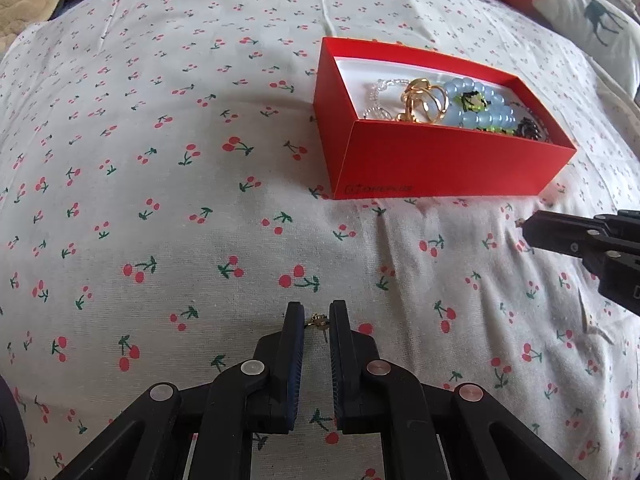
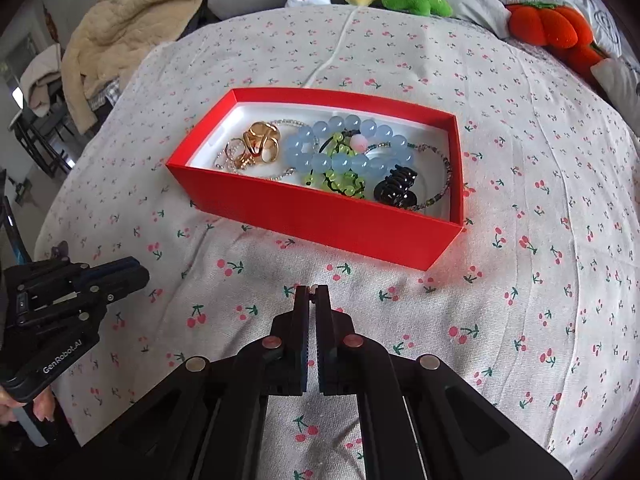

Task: Organize jewelry
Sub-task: 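Carry both gold earrings into the red box and open both tools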

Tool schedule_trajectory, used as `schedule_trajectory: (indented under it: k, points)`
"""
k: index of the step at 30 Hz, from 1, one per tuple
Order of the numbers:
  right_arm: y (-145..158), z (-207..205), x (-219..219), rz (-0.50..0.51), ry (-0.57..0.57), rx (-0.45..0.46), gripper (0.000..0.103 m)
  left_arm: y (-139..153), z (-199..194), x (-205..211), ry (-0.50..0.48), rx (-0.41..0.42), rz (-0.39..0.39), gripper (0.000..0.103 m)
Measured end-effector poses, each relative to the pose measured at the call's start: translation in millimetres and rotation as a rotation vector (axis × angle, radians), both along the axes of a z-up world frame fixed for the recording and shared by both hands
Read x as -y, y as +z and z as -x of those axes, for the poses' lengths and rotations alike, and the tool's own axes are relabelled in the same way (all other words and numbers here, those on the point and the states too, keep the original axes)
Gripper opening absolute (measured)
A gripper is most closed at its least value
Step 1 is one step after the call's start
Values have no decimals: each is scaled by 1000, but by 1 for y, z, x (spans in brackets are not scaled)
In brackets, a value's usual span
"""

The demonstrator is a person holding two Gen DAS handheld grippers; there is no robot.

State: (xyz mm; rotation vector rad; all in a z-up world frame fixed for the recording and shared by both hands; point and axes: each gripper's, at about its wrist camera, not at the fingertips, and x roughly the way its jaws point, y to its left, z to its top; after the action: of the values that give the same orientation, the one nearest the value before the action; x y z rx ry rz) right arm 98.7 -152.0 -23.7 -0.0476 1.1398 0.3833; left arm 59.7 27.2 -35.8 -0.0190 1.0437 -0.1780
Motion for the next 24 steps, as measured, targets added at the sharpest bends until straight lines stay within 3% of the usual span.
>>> schedule_trajectory:
  k: [24]
  points:
    - [63, -5, 17, -129, -87, 121, 3, 59, -20, 16, 31, 130, 137, 7]
